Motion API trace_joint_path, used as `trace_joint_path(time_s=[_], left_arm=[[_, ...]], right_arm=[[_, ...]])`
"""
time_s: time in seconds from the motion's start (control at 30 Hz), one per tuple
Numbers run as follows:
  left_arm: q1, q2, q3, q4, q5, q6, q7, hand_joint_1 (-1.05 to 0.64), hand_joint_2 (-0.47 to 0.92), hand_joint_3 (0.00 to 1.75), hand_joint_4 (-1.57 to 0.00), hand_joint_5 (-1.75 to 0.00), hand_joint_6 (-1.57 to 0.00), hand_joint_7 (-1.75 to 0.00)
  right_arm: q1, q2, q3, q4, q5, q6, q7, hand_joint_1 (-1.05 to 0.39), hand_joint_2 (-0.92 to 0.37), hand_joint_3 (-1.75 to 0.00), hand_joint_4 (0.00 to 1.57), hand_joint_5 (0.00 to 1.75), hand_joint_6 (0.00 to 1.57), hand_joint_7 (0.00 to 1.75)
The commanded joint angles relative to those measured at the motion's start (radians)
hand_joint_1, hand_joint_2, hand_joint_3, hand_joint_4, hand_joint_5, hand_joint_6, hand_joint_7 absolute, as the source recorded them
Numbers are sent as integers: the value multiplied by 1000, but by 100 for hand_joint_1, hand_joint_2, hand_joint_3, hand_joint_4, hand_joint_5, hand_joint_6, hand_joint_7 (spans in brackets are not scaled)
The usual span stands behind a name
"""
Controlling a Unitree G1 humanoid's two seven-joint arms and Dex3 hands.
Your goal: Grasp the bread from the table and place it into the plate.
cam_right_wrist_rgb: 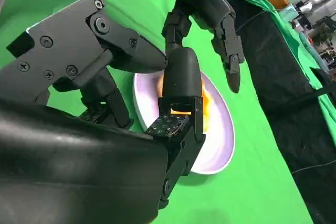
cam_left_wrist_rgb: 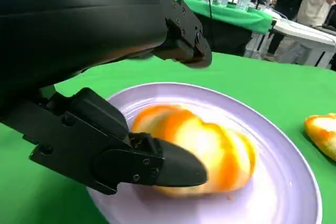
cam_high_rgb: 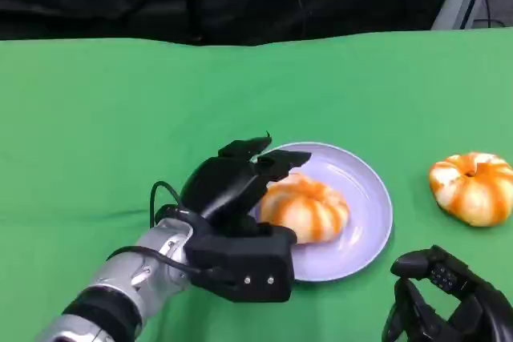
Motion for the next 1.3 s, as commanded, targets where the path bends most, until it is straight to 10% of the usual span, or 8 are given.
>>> trace_joint_path(time_s=[0.03,0.3,0.57,0.77,0.83,0.97,1.3], left_arm=[[31,27,4,-10,-28,-25,-24,-100,92,59,0,0,-23,0],[178,52,147,-234,-360,-41,-320,-90,92,54,-2,-1,-24,-1],[402,79,324,-621,-824,143,-697,-16,92,24,-80,-16,-74,-10],[527,128,405,-845,-1003,322,-833,5,74,85,-111,-27,-108,-8],[577,150,444,-911,-1102,400,-895,1,58,119,-107,-85,-125,-30],[669,182,509,-1007,-1234,544,-955,-3,52,137,-94,-159,-87,-143],[803,187,627,-1078,-1394,738,-990,-9,47,140,-94,-175,-86,-161]], right_arm=[[5,-8,-5,-9,9,-12,7,-18,-52,-110,84,175,81,141],[9,-5,-4,-12,6,-15,8,-18,-52,-110,84,175,82,141],[7,6,0,-21,10,-1,-6,-17,-52,-110,83,175,81,140],[3,-2,6,-11,-4,-18,4,-19,-51,-112,83,175,80,141],[-2,0,2,-4,-2,-20,2,-19,-51,-112,83,175,80,141],[-12,0,-4,4,0,-13,-4,-19,-49,-113,84,175,82,140],[-29,-9,-15,24,-2,-16,7,-18,-50,-114,84,175,81,141]])
